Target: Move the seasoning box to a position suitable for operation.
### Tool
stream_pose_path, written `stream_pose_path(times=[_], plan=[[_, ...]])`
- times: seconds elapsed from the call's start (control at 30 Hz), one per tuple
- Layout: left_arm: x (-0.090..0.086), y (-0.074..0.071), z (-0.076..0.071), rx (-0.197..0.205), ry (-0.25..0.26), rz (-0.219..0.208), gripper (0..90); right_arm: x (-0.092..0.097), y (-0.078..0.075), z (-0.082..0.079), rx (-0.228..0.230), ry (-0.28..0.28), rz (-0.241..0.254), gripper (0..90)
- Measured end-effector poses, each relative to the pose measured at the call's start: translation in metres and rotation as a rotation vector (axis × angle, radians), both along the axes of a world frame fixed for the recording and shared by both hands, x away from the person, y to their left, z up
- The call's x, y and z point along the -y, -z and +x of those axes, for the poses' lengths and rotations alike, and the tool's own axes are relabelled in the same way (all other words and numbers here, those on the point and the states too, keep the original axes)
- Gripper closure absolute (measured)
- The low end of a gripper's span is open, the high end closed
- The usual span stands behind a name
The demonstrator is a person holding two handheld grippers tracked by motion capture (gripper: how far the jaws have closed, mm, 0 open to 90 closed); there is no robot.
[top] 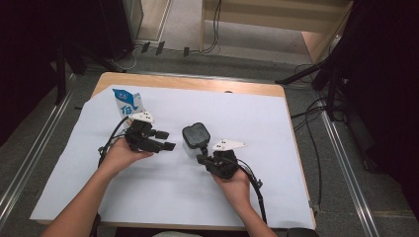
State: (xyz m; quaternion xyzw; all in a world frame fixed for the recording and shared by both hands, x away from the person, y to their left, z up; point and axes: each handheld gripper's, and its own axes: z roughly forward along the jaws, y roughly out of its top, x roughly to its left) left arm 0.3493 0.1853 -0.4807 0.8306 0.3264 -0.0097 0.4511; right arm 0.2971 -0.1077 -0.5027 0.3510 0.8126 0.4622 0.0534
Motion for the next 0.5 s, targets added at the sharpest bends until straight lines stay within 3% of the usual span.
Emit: stream_pose_path(times=[0.5], plan=[[0.003,-0.001,-0.002,-0.001,0.007,-0.006,38.9,0.019,-0.002,0.012,-0.022,0.062,0.005,90.0]])
